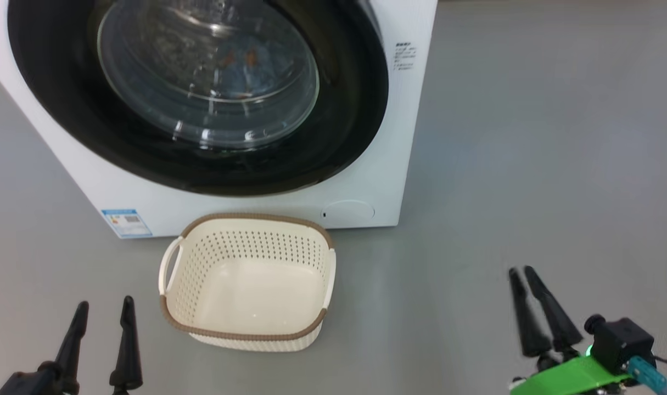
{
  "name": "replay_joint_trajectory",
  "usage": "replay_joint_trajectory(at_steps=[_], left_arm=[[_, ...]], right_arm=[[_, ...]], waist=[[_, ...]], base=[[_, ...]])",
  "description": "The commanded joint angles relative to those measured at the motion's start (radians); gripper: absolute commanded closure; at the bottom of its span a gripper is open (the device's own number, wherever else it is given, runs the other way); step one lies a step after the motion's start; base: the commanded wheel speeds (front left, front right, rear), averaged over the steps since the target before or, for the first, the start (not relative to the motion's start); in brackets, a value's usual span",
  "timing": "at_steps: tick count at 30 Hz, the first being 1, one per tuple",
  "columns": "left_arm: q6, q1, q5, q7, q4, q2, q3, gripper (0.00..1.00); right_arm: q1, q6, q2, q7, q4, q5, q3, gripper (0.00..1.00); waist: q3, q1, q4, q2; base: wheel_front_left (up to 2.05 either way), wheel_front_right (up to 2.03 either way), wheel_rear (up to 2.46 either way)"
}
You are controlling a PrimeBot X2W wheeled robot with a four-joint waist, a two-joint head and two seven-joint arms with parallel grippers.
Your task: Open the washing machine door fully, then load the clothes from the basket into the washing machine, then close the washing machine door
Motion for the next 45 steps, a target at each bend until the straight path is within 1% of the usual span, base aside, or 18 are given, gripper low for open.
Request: replay_joint_trajectory(at_steps=[1, 10, 21, 33, 45], left_arm=[[-0.001, -0.011, 0.017, -0.006, -0.018, 0.01, 0.04, 0.0], [-0.002, 0.019, 0.033, -0.006, -0.014, -0.005, 0.055, 0.0], [-0.002, 0.031, 0.044, -0.006, -0.009, -0.011, 0.058, 0.0], [-0.002, 0.028, 0.043, -0.006, -0.015, -0.009, 0.061, 0.0], [-0.002, 0.026, 0.035, -0.006, -0.024, -0.001, 0.061, 0.0]], right_arm=[[-0.001, -0.001, 0.003, -0.005, -0.035, -0.012, 0.023, 0.0], [0.05, -0.001, 0.003, -0.005, -0.05, -0.021, -0.008, 0.0], [0.065, -0.001, 0.003, -0.005, -0.057, -0.017, -0.014, 0.0], [0.07, -0.001, 0.003, -0.005, -0.052, -0.013, -0.021, 0.0], [0.063, -0.001, 0.003, -0.005, -0.045, -0.006, -0.02, 0.0]], waist=[[-0.022, 0.0, -0.015, -0.0001], [-0.048, 0.0, -0.018, -0.0001], [-0.048, 0.0, -0.007, -0.0001], [-0.053, 0.0, 0.007, -0.0001], [-0.052, 0.0, 0.005, -0.0001]], base=[[0.0, 0.0, 0.0], [0.0, 0.0, 0.0], [0.0, 0.0, 0.0], [0.0, 0.0, 0.0], [0.0, 0.0, 0.0]])
